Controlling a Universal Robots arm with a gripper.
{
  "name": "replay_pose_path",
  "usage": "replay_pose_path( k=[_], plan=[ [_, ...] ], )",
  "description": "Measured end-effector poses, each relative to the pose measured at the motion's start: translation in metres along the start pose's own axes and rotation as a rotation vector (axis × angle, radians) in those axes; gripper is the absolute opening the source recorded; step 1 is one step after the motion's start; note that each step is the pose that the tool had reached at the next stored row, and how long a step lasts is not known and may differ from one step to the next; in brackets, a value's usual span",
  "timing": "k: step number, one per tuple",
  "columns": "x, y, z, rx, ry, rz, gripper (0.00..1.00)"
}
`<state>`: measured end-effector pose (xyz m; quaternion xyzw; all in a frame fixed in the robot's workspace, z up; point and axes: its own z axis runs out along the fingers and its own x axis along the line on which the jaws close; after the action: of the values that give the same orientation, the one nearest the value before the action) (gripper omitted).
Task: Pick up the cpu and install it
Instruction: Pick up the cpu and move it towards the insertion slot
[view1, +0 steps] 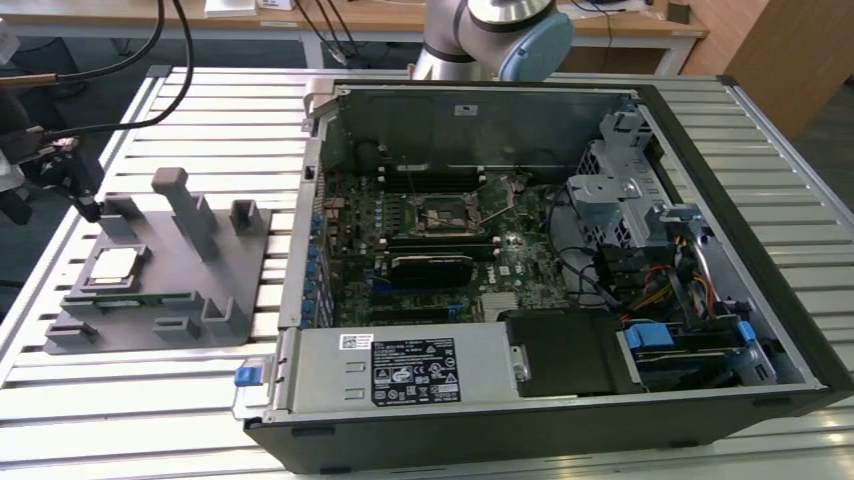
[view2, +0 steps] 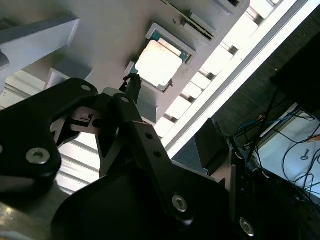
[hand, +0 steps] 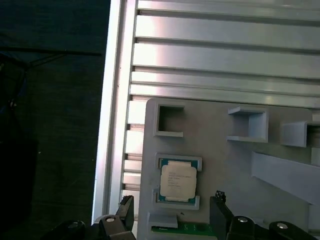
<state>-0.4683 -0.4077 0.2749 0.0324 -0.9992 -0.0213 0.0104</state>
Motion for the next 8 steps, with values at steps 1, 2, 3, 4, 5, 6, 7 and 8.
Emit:
replay_pose_path(
  k=[1, 2, 3, 4, 5, 6, 7, 8],
  plan=[
    [0.0, 0.0, 0.0005, -0.0001, -0.0001, -0.001, 0.7],
    [-0.0001, -0.0001, 0.0014, -0.0001, -0.0003, -0.001, 0.7],
    [-0.0001, -0.0001, 0.0024, -0.0001, -0.0001, -0.001, 0.7],
    [-0.0002, -0.0002, 0.0035, 0.0, -0.0001, -0.001, 0.7],
    [-0.0003, -0.0002, 0.0046, 0.0, -0.0001, -0.001, 0.7],
    [-0.0009, -0.0003, 0.0062, 0.0, -0.0001, -0.001, 0.7],
    [-0.0014, -0.0004, 0.0065, -0.0002, 0.0, -0.001, 0.7],
    [-0.002, -0.0005, 0.0068, -0.0013, -0.0001, -0.001, 0.7]
  ],
)
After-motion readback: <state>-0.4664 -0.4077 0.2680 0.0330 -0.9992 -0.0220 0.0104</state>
